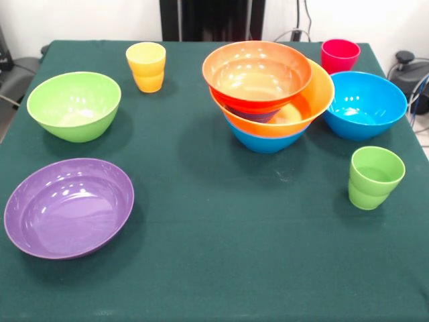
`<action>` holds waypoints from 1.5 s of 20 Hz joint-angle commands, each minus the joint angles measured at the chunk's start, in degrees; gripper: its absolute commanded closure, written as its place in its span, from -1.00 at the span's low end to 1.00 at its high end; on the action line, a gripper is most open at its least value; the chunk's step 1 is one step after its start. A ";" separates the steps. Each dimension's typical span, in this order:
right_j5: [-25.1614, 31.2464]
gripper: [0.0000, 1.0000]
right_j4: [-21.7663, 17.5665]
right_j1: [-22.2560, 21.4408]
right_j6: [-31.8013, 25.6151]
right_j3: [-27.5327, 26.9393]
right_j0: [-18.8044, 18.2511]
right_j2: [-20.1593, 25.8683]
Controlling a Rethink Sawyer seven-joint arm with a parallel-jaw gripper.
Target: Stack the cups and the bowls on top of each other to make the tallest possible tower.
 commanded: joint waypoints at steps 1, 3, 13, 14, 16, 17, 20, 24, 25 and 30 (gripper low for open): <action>-4.08 -1.00 -6.37 6.70 -13.49 2.39 -2.34 8.21; -4.10 -1.00 -7.28 7.78 -12.80 1.38 -2.82 8.59; -4.65 -1.00 -9.96 10.48 -11.14 -0.75 -5.37 10.38; -4.67 -1.00 -10.23 10.70 -11.24 -0.92 -5.73 10.59; -4.97 -1.00 -10.94 11.40 -11.44 -1.37 -6.48 10.99; -5.11 -1.00 -11.28 11.87 -11.56 -1.69 -6.85 11.23; -5.66 -1.00 -12.35 13.18 -12.09 -2.49 -8.12 12.04; -4.52 -1.00 -13.22 14.39 -12.05 -4.58 -8.62 13.06; -4.32 -1.00 -13.41 14.57 -12.04 -4.88 -8.79 13.35; -3.22 -1.00 -14.26 17.42 -12.84 -7.83 -10.24 15.25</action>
